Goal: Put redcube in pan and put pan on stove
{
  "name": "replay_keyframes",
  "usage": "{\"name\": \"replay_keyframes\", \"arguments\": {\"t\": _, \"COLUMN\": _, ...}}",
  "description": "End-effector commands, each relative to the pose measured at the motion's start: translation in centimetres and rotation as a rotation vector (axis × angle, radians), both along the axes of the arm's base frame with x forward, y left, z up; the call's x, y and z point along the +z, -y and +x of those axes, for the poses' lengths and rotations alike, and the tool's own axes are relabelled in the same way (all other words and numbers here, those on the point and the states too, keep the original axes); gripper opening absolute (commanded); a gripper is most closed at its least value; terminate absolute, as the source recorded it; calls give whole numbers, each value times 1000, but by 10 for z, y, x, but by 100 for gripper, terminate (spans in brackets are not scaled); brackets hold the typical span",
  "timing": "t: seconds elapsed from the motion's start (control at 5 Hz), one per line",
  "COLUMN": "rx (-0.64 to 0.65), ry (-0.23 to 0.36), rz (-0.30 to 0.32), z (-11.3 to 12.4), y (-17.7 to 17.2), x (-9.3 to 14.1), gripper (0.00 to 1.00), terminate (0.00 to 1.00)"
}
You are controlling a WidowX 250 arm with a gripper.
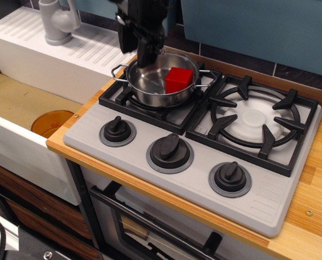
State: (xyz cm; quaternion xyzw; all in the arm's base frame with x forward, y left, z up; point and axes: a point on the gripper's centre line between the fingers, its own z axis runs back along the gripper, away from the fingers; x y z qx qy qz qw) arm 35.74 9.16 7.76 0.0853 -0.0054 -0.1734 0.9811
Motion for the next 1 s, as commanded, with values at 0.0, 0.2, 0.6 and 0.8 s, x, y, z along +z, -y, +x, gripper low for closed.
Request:
{"name": "replay_keyframes", "arguments": {"t": 0.0, "rx": -3, "ry": 75, "rz": 44, "z": 14, "y": 13, "x": 74, "gripper": 100, "terminate": 0}}
{"name": "replay_keyframes", "arguments": {"t": 0.2, "rx": -1, "ry": 66, "rz": 45, "z": 14, "y": 18, "x": 81, "gripper": 100, "terminate": 0}}
{"name": "replay_keyframes", "arguments": {"t": 0.6, "rx": 9, "ry": 59, "rz": 8, "z": 6, "y": 32, "x": 79, "gripper": 100, "terminate": 0}}
{"name": "replay_keyframes", "arguments": {"t": 0.8, "rx": 5, "ry": 57, "rz": 27, "z": 4, "y": 32, "x": 87, "gripper": 100, "terminate": 0}}
